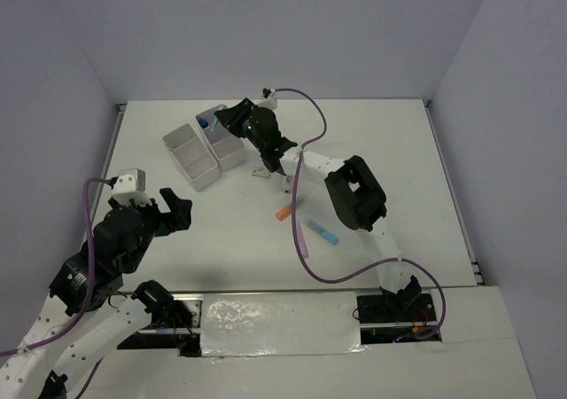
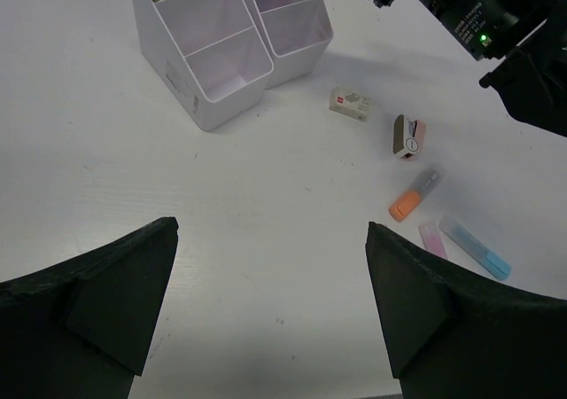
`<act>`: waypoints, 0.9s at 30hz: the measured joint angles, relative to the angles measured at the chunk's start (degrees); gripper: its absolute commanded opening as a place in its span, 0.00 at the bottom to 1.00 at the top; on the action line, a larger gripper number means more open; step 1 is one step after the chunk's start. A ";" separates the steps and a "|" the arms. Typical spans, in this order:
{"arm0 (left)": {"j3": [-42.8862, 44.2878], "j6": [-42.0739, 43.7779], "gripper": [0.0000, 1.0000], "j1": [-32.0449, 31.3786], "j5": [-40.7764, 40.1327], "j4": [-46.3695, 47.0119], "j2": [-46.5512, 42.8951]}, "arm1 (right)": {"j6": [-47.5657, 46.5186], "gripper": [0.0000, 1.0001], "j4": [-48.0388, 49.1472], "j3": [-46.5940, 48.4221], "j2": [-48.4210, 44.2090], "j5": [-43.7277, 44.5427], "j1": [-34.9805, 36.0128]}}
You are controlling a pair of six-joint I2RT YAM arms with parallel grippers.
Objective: Sort the stationery into containers
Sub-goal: Place the stationery in the storage box.
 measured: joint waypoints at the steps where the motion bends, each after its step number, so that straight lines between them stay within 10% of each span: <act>1: 0.00 0.02 0.99 0.00 0.15 0.00 0.00 | -0.74 0.25 -0.02 1.31 0.81 0.09 -0.02; 27: 0.00 1.49 0.99 -0.09 3.17 0.66 -0.02 | -11.54 0.56 -0.68 4.57 5.18 3.93 1.16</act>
